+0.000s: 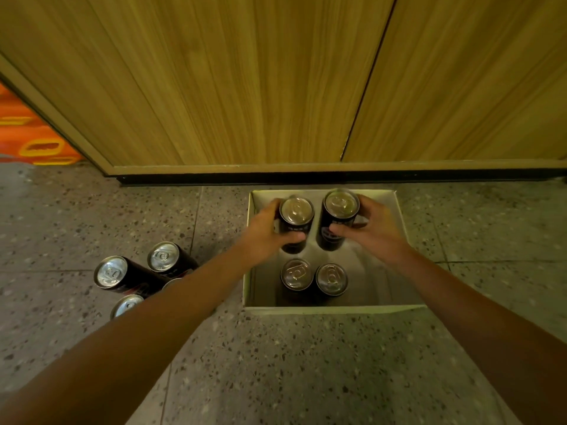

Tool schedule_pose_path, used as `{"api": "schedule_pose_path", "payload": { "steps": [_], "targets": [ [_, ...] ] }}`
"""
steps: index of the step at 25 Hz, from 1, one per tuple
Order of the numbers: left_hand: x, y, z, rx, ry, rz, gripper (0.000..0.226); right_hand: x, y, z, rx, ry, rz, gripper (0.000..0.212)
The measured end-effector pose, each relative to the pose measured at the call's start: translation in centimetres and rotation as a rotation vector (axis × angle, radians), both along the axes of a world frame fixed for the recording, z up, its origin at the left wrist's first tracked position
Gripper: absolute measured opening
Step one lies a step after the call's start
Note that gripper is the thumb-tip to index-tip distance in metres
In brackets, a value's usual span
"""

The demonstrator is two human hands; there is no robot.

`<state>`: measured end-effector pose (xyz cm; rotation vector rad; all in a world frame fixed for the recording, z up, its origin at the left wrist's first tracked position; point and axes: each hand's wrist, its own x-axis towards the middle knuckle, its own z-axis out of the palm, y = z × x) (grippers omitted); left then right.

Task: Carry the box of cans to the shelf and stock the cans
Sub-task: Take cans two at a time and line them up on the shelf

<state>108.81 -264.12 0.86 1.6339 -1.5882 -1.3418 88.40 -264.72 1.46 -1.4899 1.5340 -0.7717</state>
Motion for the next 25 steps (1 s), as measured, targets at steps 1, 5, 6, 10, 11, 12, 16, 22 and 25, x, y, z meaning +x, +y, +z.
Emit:
{"api": "schedule_pose_path", "payload": {
  "steps": [1, 5, 6, 10, 11, 12, 16, 22, 25],
  "targets": [
    [0.1, 0.0, 2.7, -0.009, 0.01, 0.011, 0.067, 0.1, -0.1, 2.5, -0.014, -0.004, -0.023, 0.064],
    [0.9, -0.3, 17.9, -0.02, 0.113, -0.011, 0.066, 0.7, -0.3, 16.9, -0.021, -0.051, -0.047, 0.061],
    [1.1, -0.3, 22.4, -0.027, 0.126, -0.03, 0.065, 1.0, -0.4, 21.3, -0.023, -0.062, -0.035, 0.061],
    [2.0, -0.4, 40.5, -0.09, 0.185, -0.045, 0.062, 2.0, -0.4, 39.3, -0.078, -0.103, 0.023, 0.06],
    [2.2, -0.3, 45.3, -0.114, 0.2, -0.039, 0.059, 2.2, -0.3, 43.9, -0.103, -0.126, 0.031, 0.058],
    [2.4, -0.2, 49.7, -0.134, 0.203, -0.033, 0.056, 2.5, -0.2, 48.2, -0.123, -0.14, 0.034, 0.057],
    [3.8, 0.2, 67.1, -0.245, 0.204, -0.013, 0.06, 3.3, -0.1, 64.9, -0.236, -0.142, 0.03, 0.059],
    [5.7, 0.7, 86.0, -0.328, 0.217, 0.024, 0.064, 5.4, -0.6, 84.1, -0.358, -0.121, 0.069, 0.054],
    [6.3, 0.5, 92.2, -0.345, 0.201, 0.006, 0.063, 6.3, -0.9, 90.5, -0.401, -0.079, 0.064, 0.053]
  ]
}}
